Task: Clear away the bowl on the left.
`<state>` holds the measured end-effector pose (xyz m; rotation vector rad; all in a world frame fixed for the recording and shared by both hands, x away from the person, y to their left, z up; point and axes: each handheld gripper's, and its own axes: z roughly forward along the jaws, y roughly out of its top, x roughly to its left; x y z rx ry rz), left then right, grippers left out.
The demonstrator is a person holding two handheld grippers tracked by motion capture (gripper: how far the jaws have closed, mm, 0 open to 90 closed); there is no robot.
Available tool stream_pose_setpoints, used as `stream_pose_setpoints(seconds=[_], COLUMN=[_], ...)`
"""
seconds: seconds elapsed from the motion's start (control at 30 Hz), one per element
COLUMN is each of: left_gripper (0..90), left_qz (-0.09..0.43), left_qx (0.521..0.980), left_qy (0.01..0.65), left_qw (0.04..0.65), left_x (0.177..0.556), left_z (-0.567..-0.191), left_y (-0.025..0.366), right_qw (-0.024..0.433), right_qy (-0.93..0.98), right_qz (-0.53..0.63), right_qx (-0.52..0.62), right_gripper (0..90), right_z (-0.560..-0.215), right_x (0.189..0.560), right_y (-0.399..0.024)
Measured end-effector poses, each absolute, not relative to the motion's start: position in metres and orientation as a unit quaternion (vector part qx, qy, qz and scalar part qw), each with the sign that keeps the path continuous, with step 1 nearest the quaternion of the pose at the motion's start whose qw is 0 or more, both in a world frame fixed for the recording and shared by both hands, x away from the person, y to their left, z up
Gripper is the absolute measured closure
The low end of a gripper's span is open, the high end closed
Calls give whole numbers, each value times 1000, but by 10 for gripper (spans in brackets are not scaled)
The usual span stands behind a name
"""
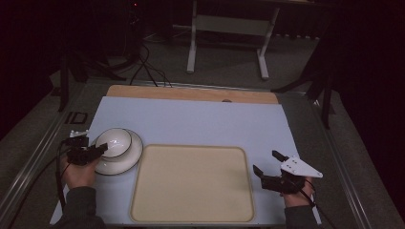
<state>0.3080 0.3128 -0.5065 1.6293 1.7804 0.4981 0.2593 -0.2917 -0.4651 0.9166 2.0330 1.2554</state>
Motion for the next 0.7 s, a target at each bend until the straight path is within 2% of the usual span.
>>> stream_pose_setpoints(seconds=[0.33, 0.47, 0.7], left_gripper=[714, 756, 796], left_qz=[148, 132, 122], left_qx=[618, 613, 618], left_qy=[691, 696, 693], left_qw=[346, 351, 352], left_x=[309, 309, 308], left_z=[-510, -510, -510], left_y=[316, 318, 317], right_qw=[288, 288, 290], right_qy=[762, 762, 761], right_qz=[470, 470, 471], right_qx=[340, 340, 339], right_gripper=[134, 134, 134], right_z=[-465, -465, -465], right_x=[259, 259, 259], right_y=[-291, -291, -292])
